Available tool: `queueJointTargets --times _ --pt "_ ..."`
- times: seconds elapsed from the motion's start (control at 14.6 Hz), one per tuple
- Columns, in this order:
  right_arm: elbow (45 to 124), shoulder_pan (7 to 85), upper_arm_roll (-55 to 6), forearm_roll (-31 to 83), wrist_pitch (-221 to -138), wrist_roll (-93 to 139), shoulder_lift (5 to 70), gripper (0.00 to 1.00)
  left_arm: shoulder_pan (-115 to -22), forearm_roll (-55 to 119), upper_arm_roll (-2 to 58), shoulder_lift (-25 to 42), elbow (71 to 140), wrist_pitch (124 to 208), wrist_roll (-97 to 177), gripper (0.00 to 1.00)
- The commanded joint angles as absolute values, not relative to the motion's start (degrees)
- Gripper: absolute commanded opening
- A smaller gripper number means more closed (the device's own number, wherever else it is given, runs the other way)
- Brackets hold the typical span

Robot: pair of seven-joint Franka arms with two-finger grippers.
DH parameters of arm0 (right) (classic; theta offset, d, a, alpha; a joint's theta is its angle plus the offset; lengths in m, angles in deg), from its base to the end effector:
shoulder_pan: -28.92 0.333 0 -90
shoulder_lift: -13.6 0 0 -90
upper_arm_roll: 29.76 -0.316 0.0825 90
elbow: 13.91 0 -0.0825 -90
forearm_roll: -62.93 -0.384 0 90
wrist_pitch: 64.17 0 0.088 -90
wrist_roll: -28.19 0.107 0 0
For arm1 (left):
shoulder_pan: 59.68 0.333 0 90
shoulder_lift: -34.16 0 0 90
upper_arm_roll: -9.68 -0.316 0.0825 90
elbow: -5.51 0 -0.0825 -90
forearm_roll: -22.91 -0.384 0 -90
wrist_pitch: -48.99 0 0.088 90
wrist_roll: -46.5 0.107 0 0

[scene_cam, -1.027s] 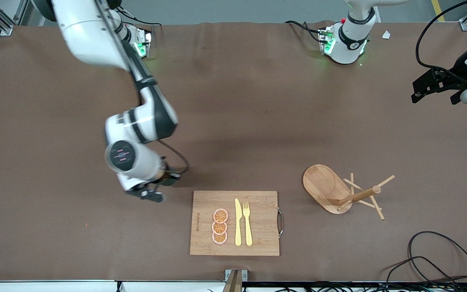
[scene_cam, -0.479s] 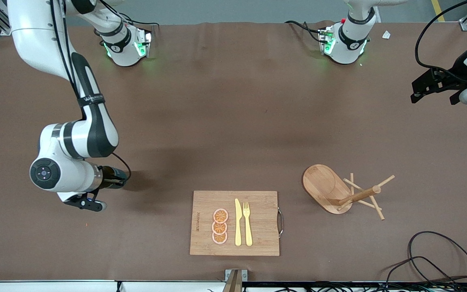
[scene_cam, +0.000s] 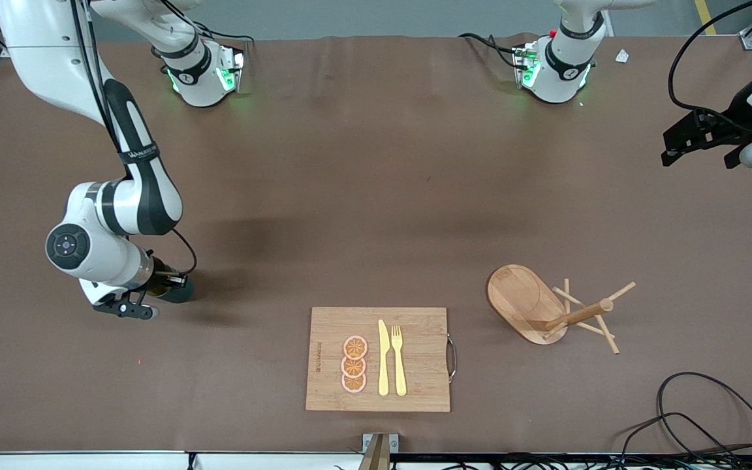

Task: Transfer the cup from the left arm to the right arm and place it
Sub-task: 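Carry the teal mug with the right gripper away from the board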

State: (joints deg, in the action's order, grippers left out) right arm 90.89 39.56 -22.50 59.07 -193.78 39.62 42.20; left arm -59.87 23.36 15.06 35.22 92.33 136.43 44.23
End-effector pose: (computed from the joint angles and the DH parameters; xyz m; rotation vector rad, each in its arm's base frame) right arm 0.6389 0.0447 0.2567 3.1105 -0.2676 -0.0928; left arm 0.5419 -0.0543 0.6567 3.1319 -0.0910 0.0450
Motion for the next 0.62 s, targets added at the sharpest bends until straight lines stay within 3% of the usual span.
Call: queueJointTargets --times 0.0,0.14,0.34,0.55 --pt "92.01 38.50 -23.52 59.86 -193.81 39.27 40.14 0.68 -59.94 23.53 15.04 35.83 92.70 136.89 43.95 1.00" --pt "87.72 37.80 -23.52 59.86 -189.35 39.18 39.97 0.98 -59.94 23.53 14.95 35.83 92.70 136.88 43.95 1.00" --pt "73.50 36.30 -23.52 59.95 -174.52 38.48 40.32 1.00 -60.03 23.53 15.04 35.92 92.70 136.88 43.87 1.00" --pt "66.62 36.30 -23.17 60.03 -167.99 35.59 38.57 1.00 -59.85 23.44 16.18 36.27 93.05 136.88 43.87 1.00"
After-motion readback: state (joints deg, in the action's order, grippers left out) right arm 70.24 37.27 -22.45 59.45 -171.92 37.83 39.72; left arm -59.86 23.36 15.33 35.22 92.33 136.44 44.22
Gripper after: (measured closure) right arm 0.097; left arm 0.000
